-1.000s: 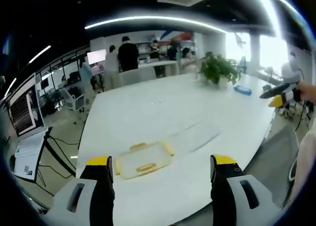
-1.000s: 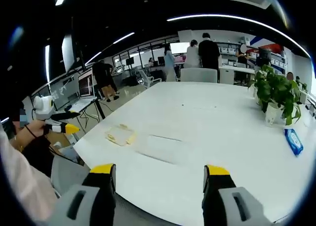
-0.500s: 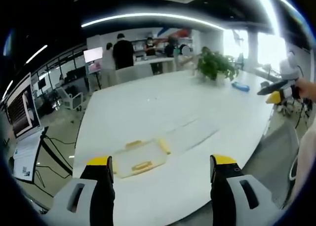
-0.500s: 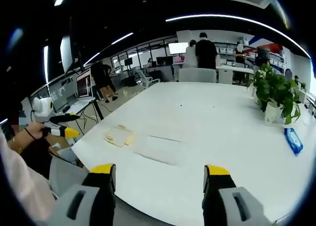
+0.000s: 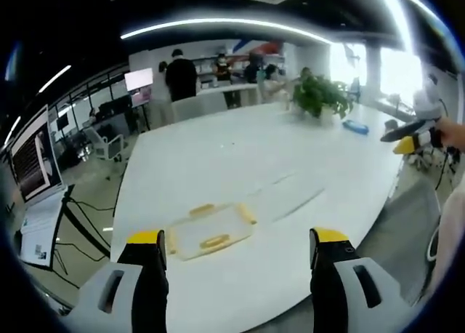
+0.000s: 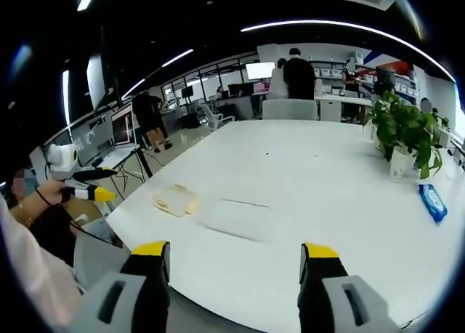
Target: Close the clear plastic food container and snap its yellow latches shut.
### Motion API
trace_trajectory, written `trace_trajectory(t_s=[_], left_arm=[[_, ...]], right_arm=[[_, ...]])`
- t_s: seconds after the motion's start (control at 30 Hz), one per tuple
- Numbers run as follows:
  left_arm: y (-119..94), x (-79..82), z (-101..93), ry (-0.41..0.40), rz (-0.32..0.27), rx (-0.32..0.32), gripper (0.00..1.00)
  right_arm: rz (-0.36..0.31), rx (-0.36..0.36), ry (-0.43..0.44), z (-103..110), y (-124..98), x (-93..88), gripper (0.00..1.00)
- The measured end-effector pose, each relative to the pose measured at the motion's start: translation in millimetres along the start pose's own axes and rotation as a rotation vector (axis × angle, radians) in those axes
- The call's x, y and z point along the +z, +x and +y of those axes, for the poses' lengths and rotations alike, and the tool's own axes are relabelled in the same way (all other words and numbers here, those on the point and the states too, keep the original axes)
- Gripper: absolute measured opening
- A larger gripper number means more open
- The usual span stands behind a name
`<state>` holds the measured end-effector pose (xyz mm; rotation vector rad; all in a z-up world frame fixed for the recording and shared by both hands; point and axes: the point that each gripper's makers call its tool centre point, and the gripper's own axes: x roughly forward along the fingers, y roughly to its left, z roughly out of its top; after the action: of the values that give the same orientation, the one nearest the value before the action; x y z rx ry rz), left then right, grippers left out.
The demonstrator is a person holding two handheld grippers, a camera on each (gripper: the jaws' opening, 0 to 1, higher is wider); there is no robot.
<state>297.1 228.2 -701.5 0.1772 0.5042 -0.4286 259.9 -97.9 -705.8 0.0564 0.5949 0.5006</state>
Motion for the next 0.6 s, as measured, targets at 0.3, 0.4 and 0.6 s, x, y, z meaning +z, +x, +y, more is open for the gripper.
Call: trace_trajectory(t_s=[0.3,0.4,0.6], left_arm=[[-0.5,-5.7,7.9,-0.003,0.013,0.008,0.79],[-0.4,-8.0,8.9,-0.009,0.014,0.004,0.79],[1.1,-12.5,13.2,0.010,0.030,0.004,0.79]], right_arm=[[-0.005,0.004,-0.020,4.4,3.5,7.1,0.72],[0.003,0.009,-0.028,5.7,5.3,7.4,0.72],[0.021,0.023,-0.038,10.6,11.7,4.9,0.72]])
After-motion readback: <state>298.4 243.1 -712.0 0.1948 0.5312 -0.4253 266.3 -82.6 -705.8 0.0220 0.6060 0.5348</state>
